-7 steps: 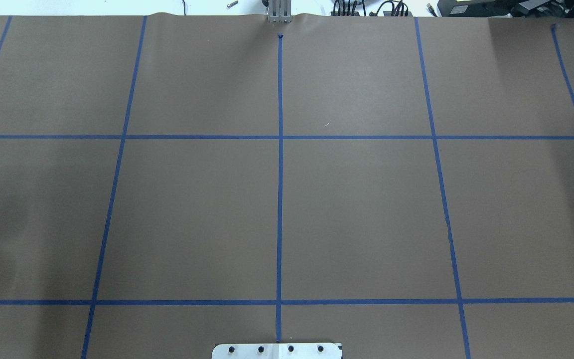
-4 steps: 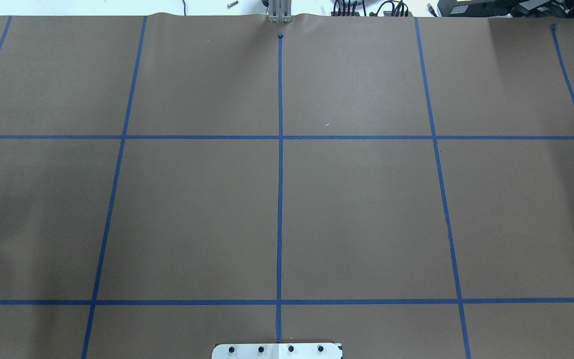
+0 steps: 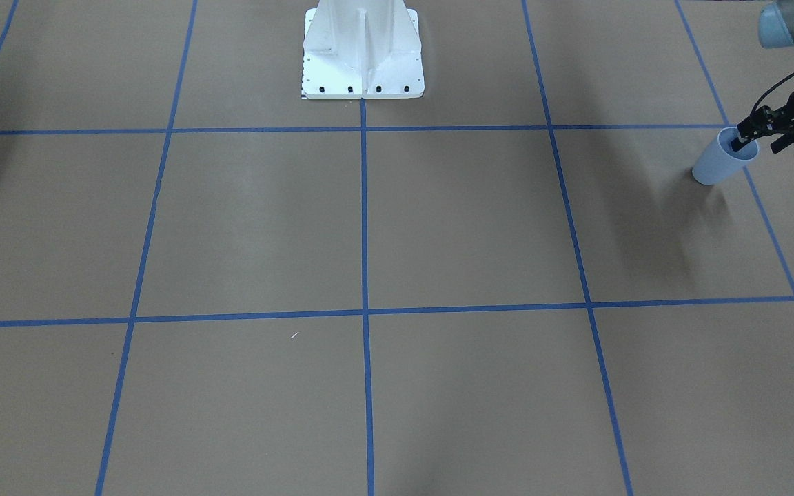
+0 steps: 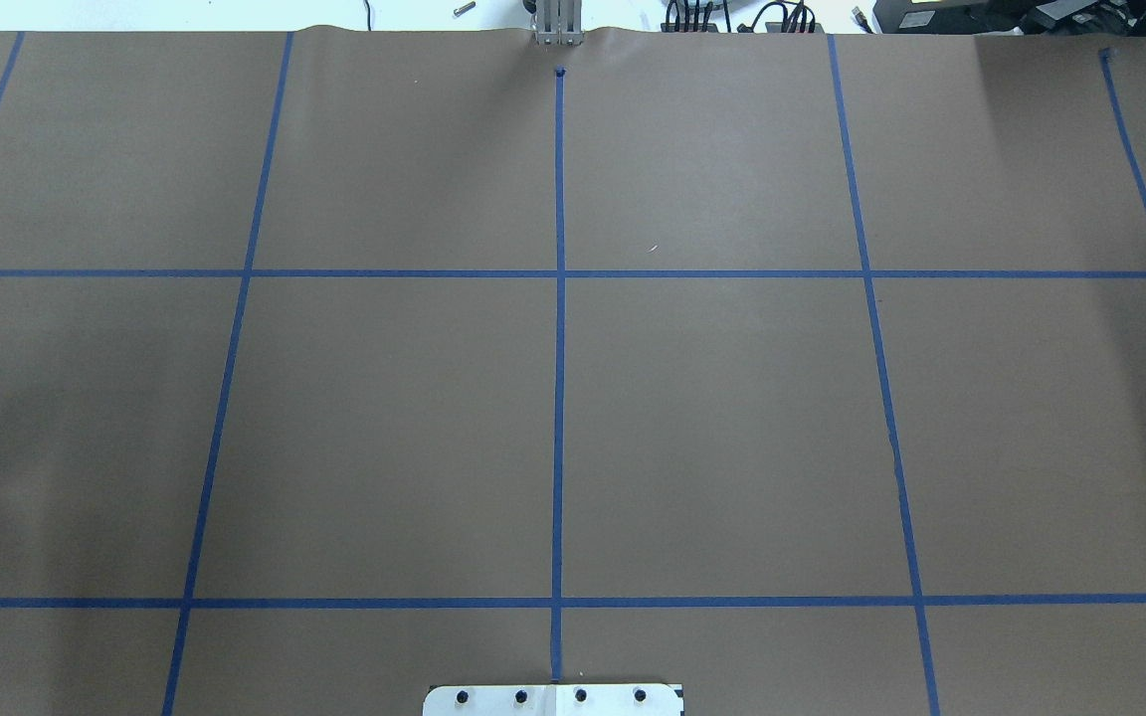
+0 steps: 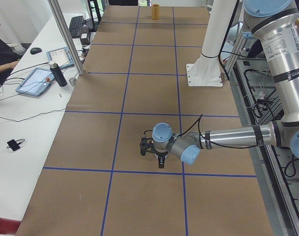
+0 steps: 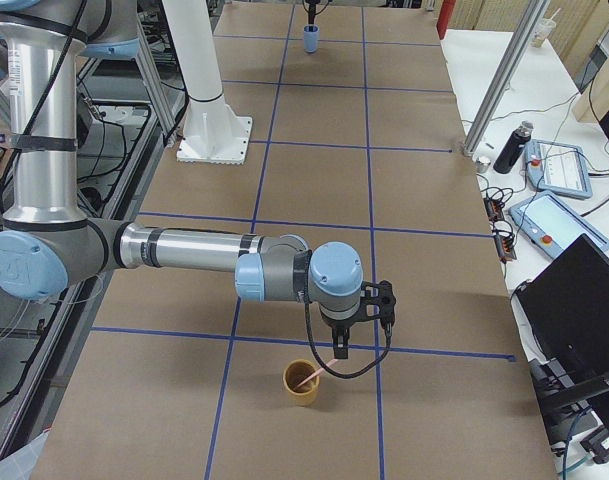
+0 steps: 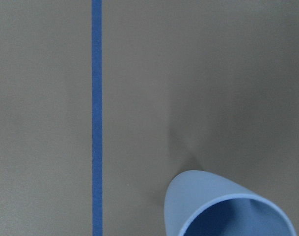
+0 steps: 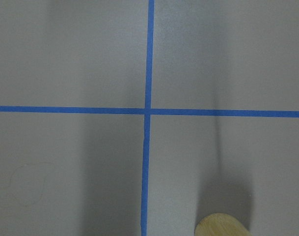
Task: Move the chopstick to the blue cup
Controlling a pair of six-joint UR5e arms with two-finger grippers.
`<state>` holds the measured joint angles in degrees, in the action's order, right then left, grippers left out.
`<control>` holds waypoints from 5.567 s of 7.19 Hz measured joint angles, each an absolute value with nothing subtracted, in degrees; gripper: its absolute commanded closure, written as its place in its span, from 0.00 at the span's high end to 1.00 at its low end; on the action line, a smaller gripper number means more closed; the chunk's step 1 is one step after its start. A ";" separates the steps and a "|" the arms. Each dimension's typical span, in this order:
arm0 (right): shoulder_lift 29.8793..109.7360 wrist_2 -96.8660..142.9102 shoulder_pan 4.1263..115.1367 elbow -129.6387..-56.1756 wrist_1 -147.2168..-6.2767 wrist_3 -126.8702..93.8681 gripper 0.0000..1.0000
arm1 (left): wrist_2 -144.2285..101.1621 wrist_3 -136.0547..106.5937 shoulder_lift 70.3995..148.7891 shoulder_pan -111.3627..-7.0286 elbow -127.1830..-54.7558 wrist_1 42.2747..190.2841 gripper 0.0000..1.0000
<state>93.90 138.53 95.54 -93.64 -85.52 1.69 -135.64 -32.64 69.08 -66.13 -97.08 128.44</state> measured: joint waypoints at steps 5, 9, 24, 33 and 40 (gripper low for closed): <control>93.87 138.66 95.54 -93.77 -85.52 1.67 1.00 | -136.79 -33.18 68.95 -65.33 -98.14 128.38 0.00; 94.10 140.51 95.75 -93.81 -85.52 1.91 1.00 | -140.82 -41.47 73.40 -67.87 -107.12 119.80 0.00; 95.36 139.87 95.80 -96.33 -86.03 1.58 1.00 | -120.85 -84.03 142.63 -38.51 -78.01 91.34 0.00; 95.27 140.26 95.91 -96.78 -86.15 1.62 1.00 | -119.22 -84.48 142.19 -38.71 -86.71 87.04 0.99; 102.28 137.13 100.42 -99.92 -85.78 16.92 1.00 | -122.16 -69.93 131.05 -48.95 -104.86 74.28 0.99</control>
<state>102.28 137.13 100.42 -99.92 -85.78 16.92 -122.16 -69.93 131.05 -48.95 -104.86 74.28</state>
